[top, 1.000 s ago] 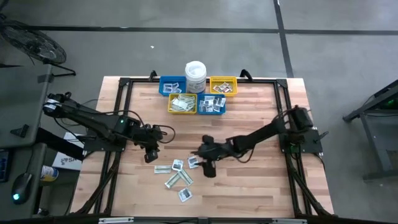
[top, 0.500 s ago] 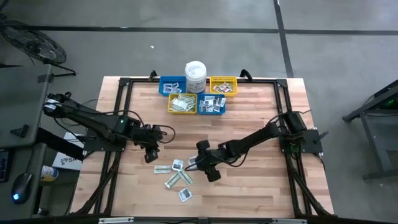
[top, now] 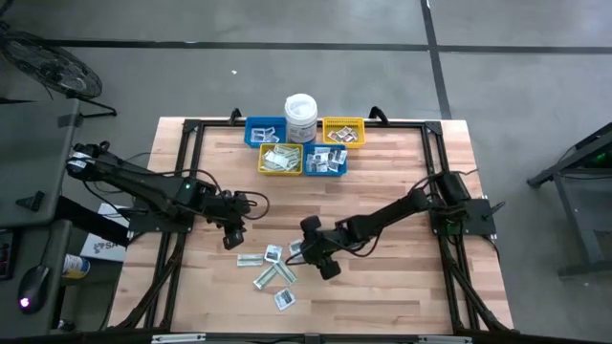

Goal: Pick & Place First Aid Supplies
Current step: Put the black towelette pack into the right blue bin

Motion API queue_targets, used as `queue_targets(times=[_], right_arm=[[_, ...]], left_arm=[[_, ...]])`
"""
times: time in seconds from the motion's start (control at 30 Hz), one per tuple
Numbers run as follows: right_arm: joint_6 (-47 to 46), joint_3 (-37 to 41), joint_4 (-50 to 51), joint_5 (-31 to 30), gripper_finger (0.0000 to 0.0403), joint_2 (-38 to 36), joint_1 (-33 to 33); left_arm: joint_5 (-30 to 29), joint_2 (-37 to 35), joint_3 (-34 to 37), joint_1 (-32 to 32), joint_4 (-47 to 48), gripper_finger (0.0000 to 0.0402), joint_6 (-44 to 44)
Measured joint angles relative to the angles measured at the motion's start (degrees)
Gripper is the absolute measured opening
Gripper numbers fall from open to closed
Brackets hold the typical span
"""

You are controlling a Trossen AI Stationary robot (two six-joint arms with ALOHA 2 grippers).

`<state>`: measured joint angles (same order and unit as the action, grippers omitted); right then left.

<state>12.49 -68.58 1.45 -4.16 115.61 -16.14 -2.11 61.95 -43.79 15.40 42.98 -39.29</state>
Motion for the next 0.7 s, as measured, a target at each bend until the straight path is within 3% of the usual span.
queue_targets(times=[0.33,0.57,0.7], right_arm=[[1.92,-0.07,-3.85,0.98,0.0204,2.93,0.13],[-0.95,-0.12,-3.83,0.78,0.0201,3.53,1.48],[-4.57,-0.11,-1.69,4.08,0.0190,3.54,3.19]], left_arm=[[-0.02,0.00,-0.02,0.01,-0.02,0.0111,-0.09],[-0.02,0.00,-0.02,0.01,0.09,0.0111,-0.25],[-0.03,0.00,-0.02,0.00,0.11,0.0111,-0.26]])
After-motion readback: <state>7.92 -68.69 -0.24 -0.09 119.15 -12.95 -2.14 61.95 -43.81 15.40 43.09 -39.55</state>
